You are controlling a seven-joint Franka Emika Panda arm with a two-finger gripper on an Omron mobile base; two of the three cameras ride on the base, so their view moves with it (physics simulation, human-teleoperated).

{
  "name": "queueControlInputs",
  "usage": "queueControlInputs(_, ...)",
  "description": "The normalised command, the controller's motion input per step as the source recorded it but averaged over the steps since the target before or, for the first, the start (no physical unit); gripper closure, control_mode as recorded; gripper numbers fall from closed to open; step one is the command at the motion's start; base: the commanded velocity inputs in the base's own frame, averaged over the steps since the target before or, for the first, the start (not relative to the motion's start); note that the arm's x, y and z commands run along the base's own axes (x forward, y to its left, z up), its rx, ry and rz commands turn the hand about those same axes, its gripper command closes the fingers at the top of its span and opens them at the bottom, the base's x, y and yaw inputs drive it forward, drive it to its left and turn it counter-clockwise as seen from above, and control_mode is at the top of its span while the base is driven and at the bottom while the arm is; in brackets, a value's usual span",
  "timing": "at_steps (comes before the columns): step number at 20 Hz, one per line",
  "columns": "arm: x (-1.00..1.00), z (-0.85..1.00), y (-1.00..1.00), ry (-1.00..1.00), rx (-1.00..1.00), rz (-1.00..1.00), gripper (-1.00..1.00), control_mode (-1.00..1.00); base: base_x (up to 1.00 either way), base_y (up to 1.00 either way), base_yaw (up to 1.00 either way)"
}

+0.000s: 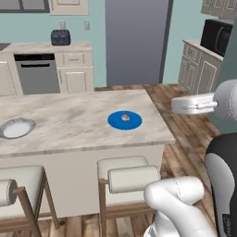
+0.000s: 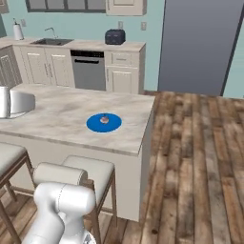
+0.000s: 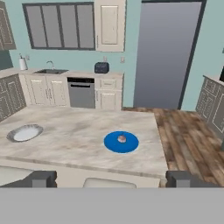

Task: Transport the fish and garlic to the fridge. Place the fish on the rack containing meat and place the garlic on the rack containing the vegetable, ensuring meats and vegetables are on different racks.

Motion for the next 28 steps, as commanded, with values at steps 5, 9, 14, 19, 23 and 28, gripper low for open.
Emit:
queueControlInputs(5,0.0,0.0,0.0,0.0,0.0,0.0,-1.0,1.0,1.0,0.03,0.04)
queueControlInputs(9,0.0,0.0,0.0,0.0,0.0,0.0,-1.0,1.0,0.97,-0.29,0.38)
queueControlInputs(14,0.0,0.0,0.0,0.0,0.0,0.0,-1.0,1.0,0.85,-0.31,0.28)
queueControlInputs(19,0.0,0.0,0.0,0.0,0.0,0.0,-1.0,1.0,-0.2,-0.99,0.19)
queueControlInputs(23,0.0,0.0,0.0,0.0,0.0,0.0,-1.0,1.0,0.0,-1.0,0.2)
queueControlInputs(28,0.0,0.0,0.0,0.0,0.0,0.0,-1.0,1.0,0.51,-1.0,0.33)
